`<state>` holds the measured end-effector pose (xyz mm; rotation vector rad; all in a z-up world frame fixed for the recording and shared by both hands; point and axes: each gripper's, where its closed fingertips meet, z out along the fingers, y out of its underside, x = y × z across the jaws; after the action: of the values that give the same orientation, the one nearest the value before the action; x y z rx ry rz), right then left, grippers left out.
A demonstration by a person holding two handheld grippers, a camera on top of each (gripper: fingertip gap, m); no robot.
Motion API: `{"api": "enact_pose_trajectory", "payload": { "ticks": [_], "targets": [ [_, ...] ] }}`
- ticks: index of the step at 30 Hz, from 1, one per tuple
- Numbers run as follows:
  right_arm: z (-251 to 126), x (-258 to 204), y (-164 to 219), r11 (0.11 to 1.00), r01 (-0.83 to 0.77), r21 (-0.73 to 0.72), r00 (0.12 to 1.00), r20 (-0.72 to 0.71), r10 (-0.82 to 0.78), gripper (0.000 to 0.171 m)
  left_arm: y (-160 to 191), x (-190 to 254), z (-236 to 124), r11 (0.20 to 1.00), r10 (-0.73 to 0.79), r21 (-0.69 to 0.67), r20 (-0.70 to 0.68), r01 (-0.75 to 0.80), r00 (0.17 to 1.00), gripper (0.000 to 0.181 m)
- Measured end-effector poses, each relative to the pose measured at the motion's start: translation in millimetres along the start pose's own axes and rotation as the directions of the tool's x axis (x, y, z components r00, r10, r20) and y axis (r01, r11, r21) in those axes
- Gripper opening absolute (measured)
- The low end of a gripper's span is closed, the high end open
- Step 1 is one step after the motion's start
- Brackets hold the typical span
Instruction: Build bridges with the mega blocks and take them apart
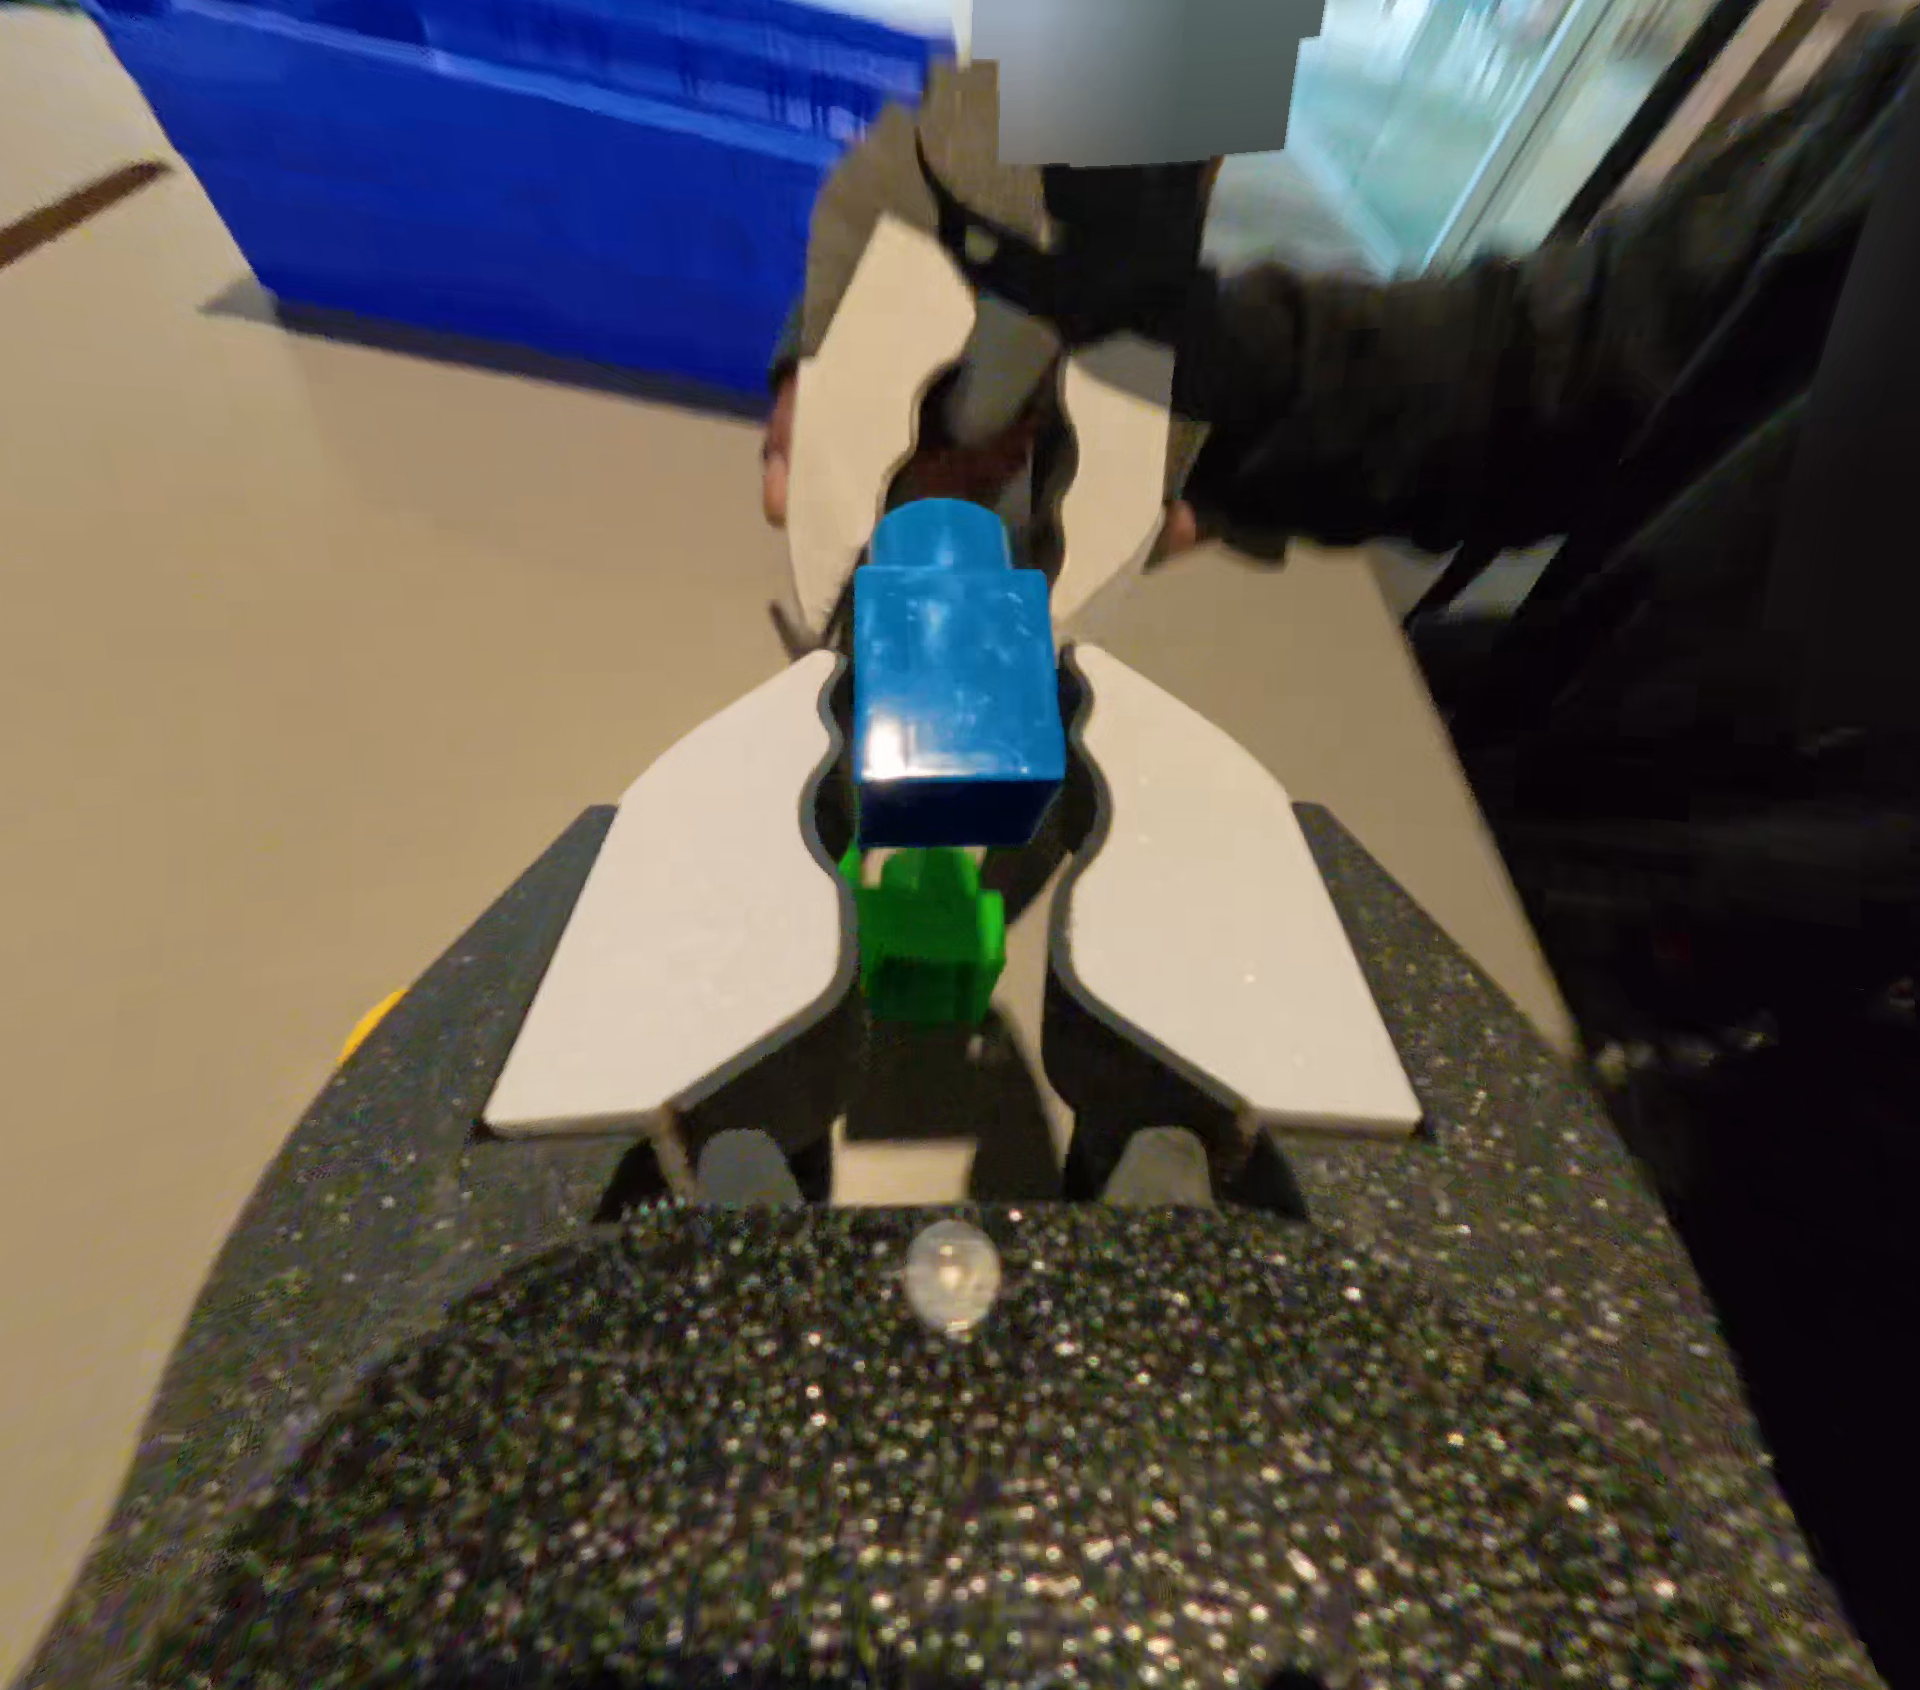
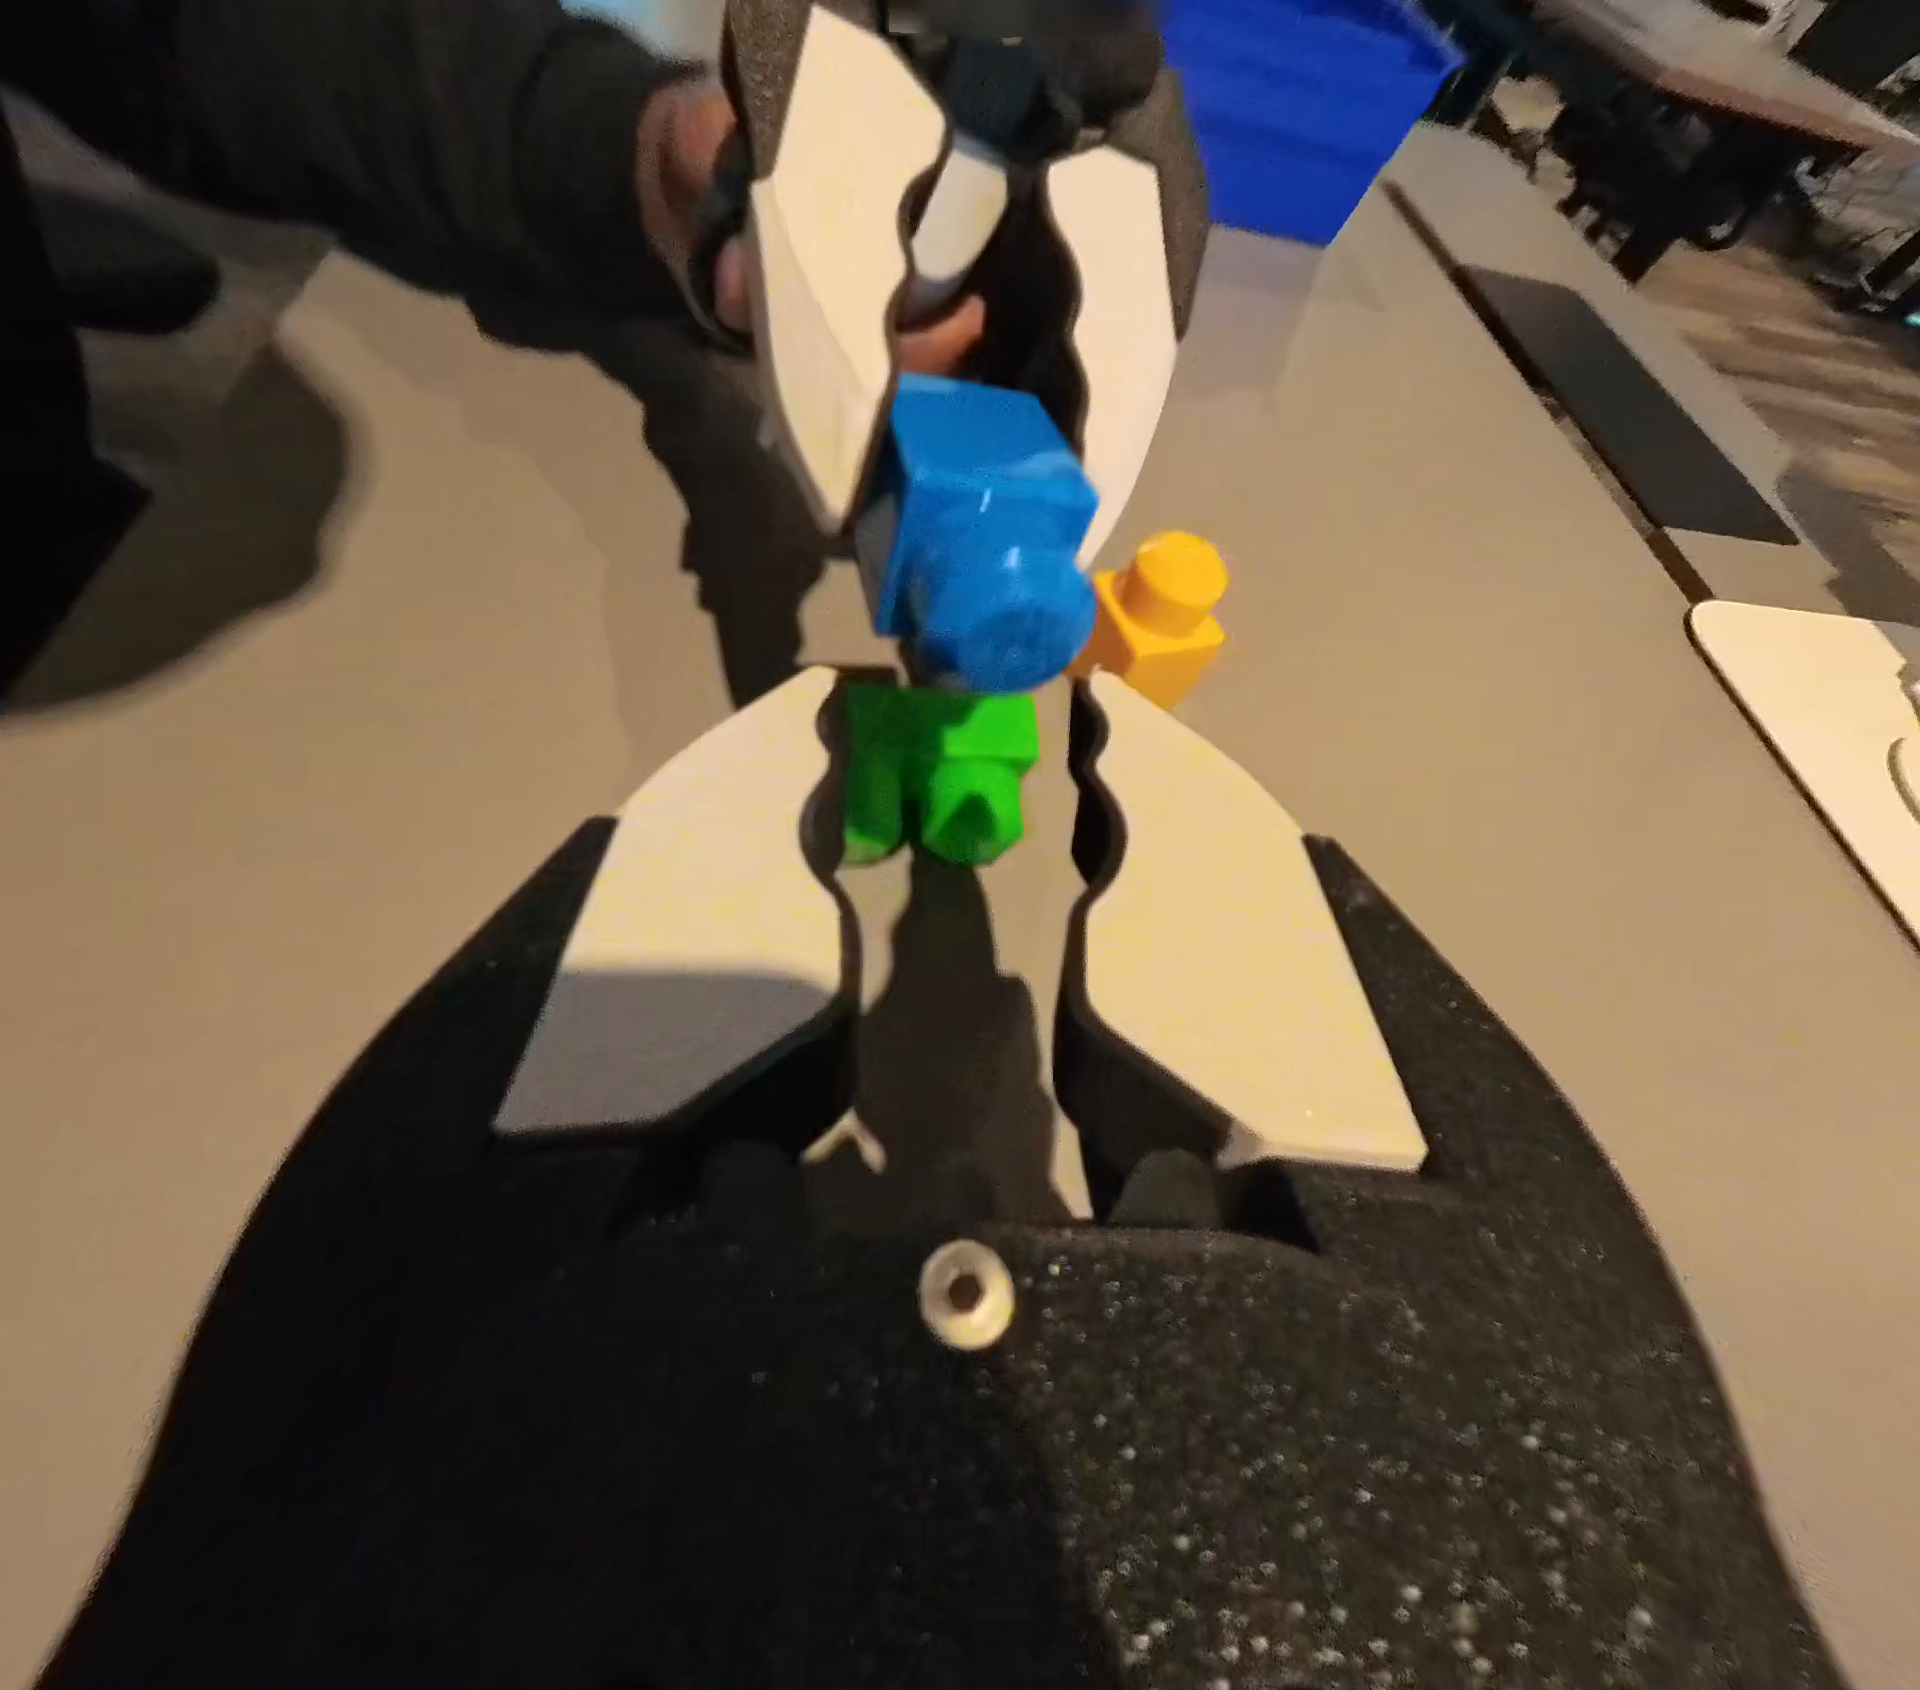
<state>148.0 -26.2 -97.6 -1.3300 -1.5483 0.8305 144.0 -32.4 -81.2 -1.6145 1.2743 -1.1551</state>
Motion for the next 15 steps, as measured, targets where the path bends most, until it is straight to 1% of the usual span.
{"api": "enact_pose_trajectory", "payload": {
  "ticks": [2, 3, 5, 6, 8, 10, 12, 15],
  "targets": [
    [-2, 5, -12, 0.993, -0.059, 0.104, 0.998, -0.008, 0.061, 0.044, -20, -1, -13, 0.978, -0.133, 0.152, -0.09, 0.145, 0.987, 0.036],
    [-3, 7, -19, 0.985, -0.066, 0.161, 0.997, -0.019, 0.07, 0.045, -27, -1, -19, 0.952, -0.203, 0.199, -0.157, 0.233, 0.966, 0.036],
    [-7, 10, -30, 0.969, -0.006, 0.246, 0.996, -0.082, 0.027, 0.044, -34, -4, -28, 0.887, -0.318, 0.254, -0.272, 0.387, 0.908, 0.036],
    [-8, 9, -33, 0.965, 0.055, 0.257, 0.992, -0.124, -0.023, 0.045, -36, -4, -30, 0.858, -0.355, 0.259, -0.325, 0.443, 0.877, 0.036],
    [-9, 10, -35, 0.957, 0.192, 0.216, 0.966, -0.215, -0.145, 0.046, -33, -3, -30, 0.825, -0.413, 0.22, -0.397, 0.521, 0.82, 0.036],
    [-7, 9, -33, 0.943, 0.294, 0.153, 0.93, -0.272, -0.246, 0.051, -29, 2, -26, 0.819, -0.444, 0.159, -0.435, 0.552, 0.784, 0.036],
    [-2, 4, -31, 0.936, 0.33, 0.12, 0.92, -0.263, -0.29, 0.055, -25, 8, -21, 0.822, -0.457, 0.113, -0.454, 0.559, 0.765, 0.036],
    [2, -3, -33, 0.925, 0.356, 0.135, 0.915, -0.251, -0.315, 0.054, -20, 21, -16, 0.837, -0.464, 0.032, -0.487, 0.546, 0.74, 0.036]
  ]
}}
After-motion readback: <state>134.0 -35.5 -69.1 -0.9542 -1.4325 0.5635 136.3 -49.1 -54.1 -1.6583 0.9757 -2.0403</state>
